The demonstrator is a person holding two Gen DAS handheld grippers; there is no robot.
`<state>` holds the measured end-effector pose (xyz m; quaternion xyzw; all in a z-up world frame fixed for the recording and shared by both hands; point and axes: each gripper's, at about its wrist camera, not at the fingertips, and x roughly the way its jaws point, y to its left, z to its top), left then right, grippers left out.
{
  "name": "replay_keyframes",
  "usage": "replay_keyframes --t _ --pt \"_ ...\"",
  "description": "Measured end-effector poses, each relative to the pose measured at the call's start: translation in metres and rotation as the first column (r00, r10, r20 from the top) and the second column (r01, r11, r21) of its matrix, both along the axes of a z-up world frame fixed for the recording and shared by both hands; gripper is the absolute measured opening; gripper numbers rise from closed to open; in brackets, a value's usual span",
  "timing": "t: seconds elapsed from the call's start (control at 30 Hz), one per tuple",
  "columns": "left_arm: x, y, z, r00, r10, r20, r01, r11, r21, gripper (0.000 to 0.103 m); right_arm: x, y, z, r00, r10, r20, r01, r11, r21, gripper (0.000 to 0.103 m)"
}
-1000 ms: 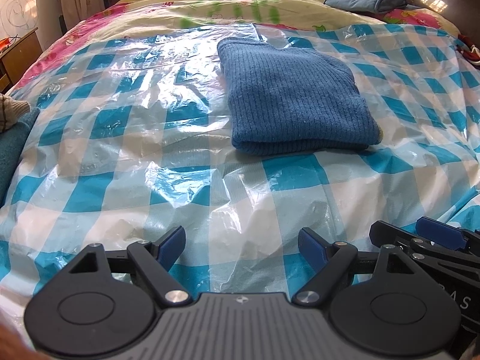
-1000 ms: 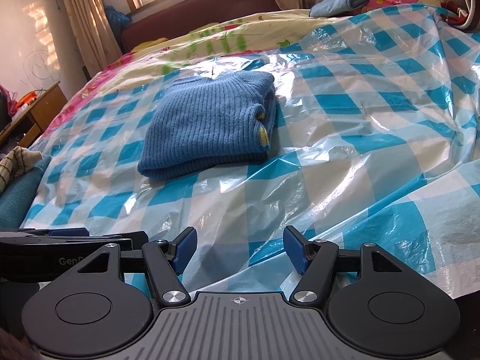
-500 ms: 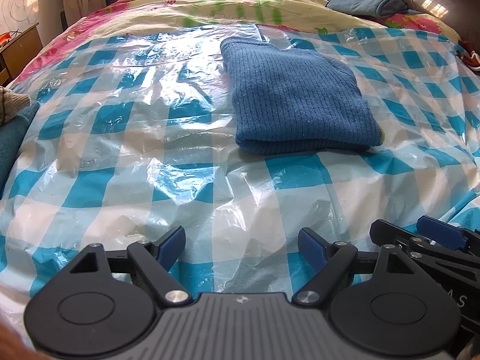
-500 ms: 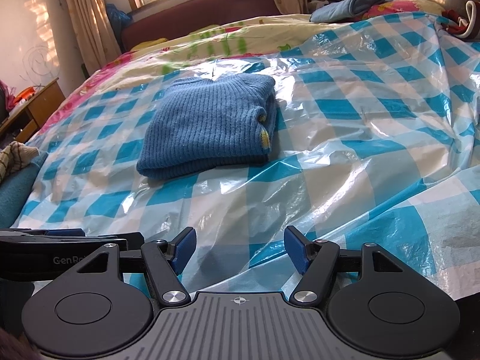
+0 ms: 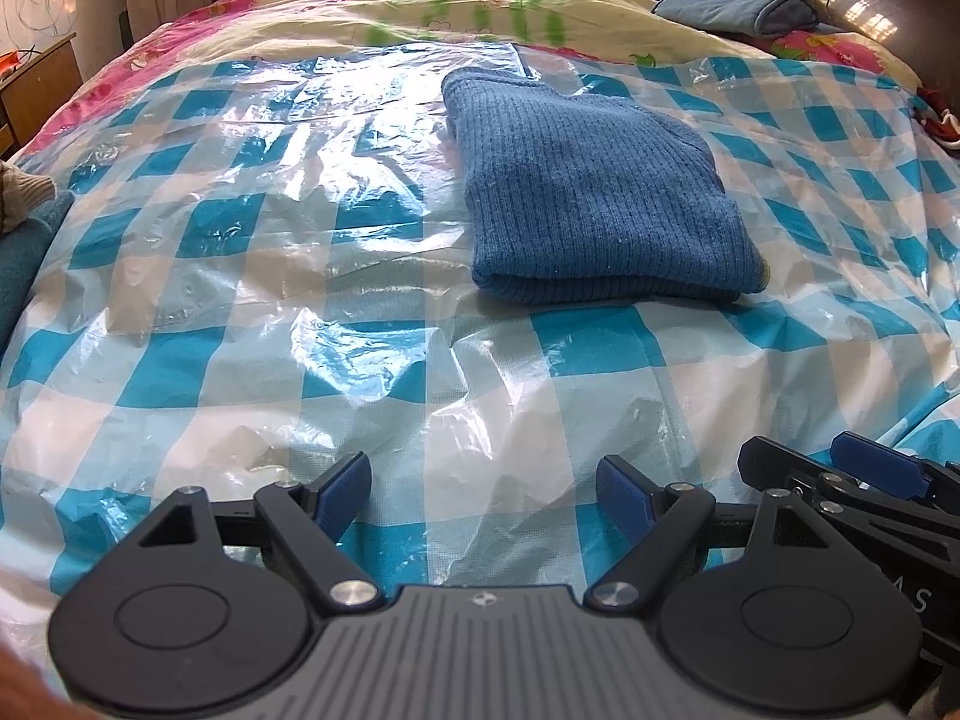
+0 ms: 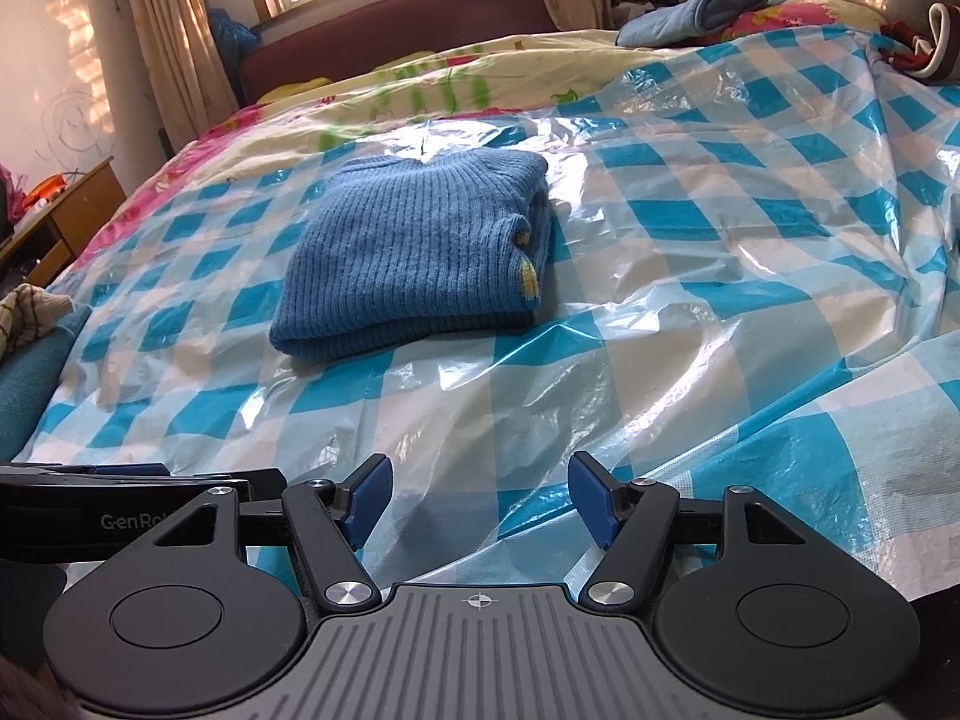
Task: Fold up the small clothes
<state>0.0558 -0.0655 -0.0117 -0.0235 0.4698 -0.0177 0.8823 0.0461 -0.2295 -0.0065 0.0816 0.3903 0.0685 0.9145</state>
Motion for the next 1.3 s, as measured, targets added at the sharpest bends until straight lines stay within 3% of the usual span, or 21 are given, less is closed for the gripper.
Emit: replay_keyframes --t 0.63,0.93,1.3 --pt "-0.003 0.004 0.006 0.999 -0.016 0.029 0.017 0.999 -0.041 0.086 -0.007 0.009 0.016 0.999 -0.035 0.034 0.037 0.997 -0.061 0.065" --pt "0.000 0.012 0.008 1.000 -0.021 0.020 0.023 0.997 -0.080 0.085 -0.005 0.020 0.027 0.999 -0.043 0.013 0.045 0.991 -0.125 0.065" --pt "0.007 0.026 -0.005 1.000 0.006 -0.026 -0.009 0.994 -0.110 0.085 0.005 0.034 0.018 0.999 -0.036 -0.032 0.031 0.990 -0.139 0.065"
